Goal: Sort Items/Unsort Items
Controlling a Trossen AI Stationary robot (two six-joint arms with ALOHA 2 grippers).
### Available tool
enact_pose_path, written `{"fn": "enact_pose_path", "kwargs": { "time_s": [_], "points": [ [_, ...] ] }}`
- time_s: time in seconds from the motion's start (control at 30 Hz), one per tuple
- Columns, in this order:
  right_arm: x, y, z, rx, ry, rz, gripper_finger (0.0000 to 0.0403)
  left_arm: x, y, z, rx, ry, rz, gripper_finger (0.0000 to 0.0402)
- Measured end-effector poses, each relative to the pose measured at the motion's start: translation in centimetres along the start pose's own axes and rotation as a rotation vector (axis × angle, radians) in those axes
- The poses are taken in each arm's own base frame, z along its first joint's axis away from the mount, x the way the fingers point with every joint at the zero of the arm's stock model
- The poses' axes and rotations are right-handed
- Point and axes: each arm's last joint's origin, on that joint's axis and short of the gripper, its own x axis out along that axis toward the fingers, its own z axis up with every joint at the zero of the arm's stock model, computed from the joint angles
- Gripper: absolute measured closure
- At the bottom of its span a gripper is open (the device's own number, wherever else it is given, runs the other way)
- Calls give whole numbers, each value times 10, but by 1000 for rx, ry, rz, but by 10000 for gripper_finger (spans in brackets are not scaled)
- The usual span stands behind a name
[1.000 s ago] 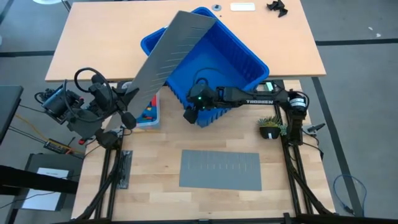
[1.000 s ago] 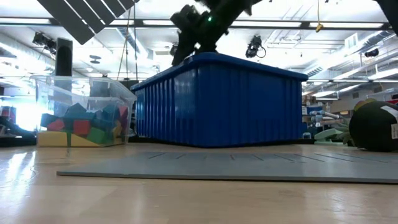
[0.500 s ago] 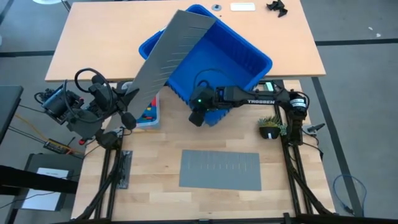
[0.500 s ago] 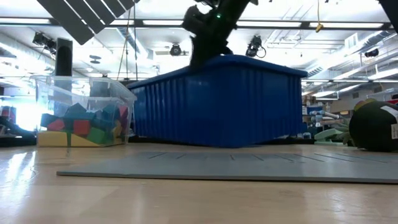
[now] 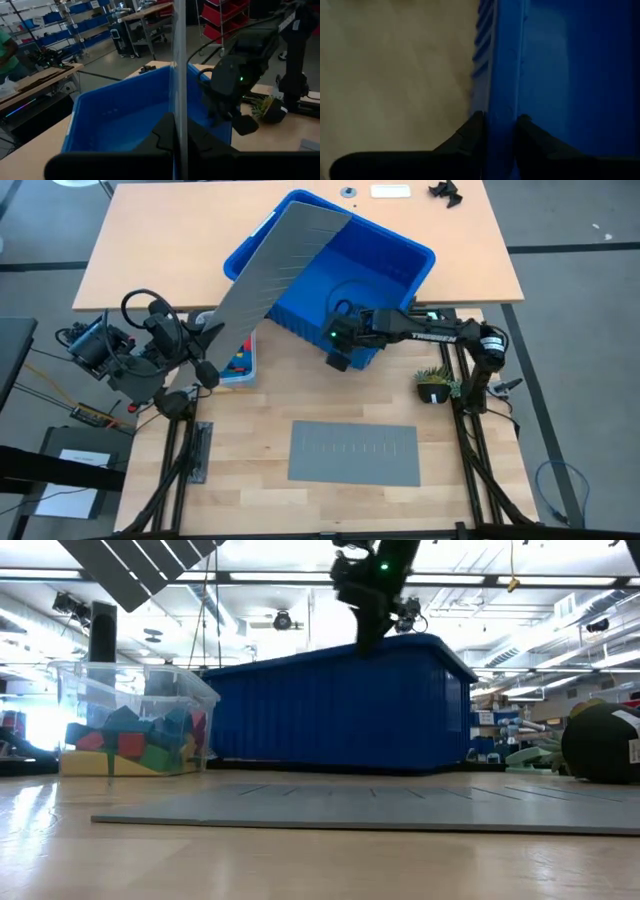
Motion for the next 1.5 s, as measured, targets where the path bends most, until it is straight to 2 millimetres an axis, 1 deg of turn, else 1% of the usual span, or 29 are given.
{"fn": "enact_pose_path", "kwargs": {
  "time_s": [0.07, 0.17, 0.27, 0.37, 0.5, 0.6, 0.77, 0.9, 1.07, 1.17, 1.27, 1.5],
  "points": [
    [-2, -2, -5, -9, 37, -5, 323, 0, -1, 0, 1, 1, -1, 386],
    [-5, -3, -7, -14, 48, -4, 331, 0, -1, 0, 5, 1, -1, 386],
    [-9, -3, -8, -18, 47, -6, 332, 0, -1, 0, 4, 1, 0, 386],
    [-11, -4, -12, -41, 81, 0, 332, 0, -1, 0, 5, 2, -1, 386],
    [-24, -5, -27, -112, 196, 28, 333, 0, -1, 0, 5, 2, -1, 386],
    [-32, -4, -34, -149, 240, 56, 335, 0, 0, 0, 4, 1, 0, 386],
    [-43, -6, -37, -159, 219, 51, 335, 0, 0, 0, 3, 1, -1, 386],
    [-44, -6, -39, -197, 231, 54, 335, 0, 0, -1, 6, 3, -1, 386],
    [-44, -8, -42, -305, 269, 50, 335, 0, -3, -1, 2, 17, -32, 386],
    [-43, -15, -46, -388, 324, 27, 335, 1, -7, -2, 11, 39, -72, 386],
    [-43, -23, -48, -425, 350, 40, 335, 3, -14, -3, 35, 54, -91, 386],
    [-43, -38, -46, -469, 332, 88, 334, 4, -20, -3, 36, 64, -101, 386]
  ]
}}
